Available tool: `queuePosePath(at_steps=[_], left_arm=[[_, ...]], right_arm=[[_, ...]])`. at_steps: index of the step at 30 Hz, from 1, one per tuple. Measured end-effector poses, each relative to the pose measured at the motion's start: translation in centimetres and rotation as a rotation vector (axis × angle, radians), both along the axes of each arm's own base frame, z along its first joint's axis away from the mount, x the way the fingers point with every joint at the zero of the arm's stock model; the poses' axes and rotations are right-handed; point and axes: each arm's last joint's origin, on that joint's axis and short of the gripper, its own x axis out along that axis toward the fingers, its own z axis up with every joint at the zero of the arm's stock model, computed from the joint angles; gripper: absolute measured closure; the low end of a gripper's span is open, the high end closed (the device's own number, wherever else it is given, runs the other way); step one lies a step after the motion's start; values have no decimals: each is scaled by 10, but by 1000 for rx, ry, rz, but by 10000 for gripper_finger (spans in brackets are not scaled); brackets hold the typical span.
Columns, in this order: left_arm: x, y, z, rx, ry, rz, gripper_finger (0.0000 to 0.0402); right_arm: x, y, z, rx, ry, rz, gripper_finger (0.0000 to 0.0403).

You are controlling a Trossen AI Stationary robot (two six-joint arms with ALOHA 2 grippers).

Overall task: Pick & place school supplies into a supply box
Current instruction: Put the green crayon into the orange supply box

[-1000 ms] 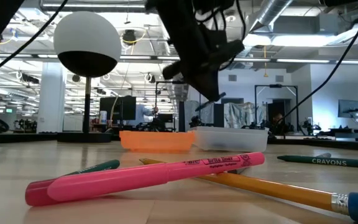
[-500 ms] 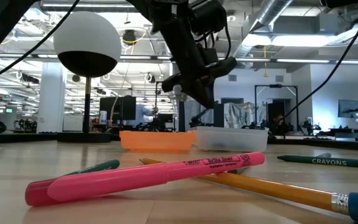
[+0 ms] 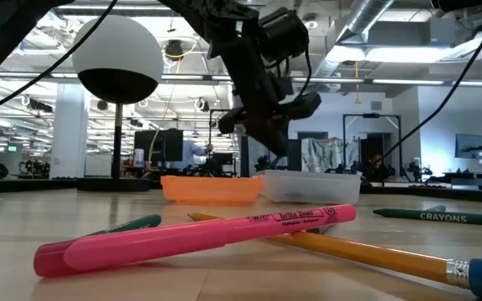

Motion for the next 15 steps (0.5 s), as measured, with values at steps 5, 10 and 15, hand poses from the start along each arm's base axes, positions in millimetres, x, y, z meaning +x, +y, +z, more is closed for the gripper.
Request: queuePosePath(at_steps=[5,10,15], left_arm=[[1,1,-5,12,19,-8,349],[2,1,-5,22,20,-21,307],[2,-2,-6,3,63,-144,269]], right_arm=[[0,0,0,0,0,0,306],[0,0,0,0,0,0,306],[1,0,0,12,-6,-8,306]])
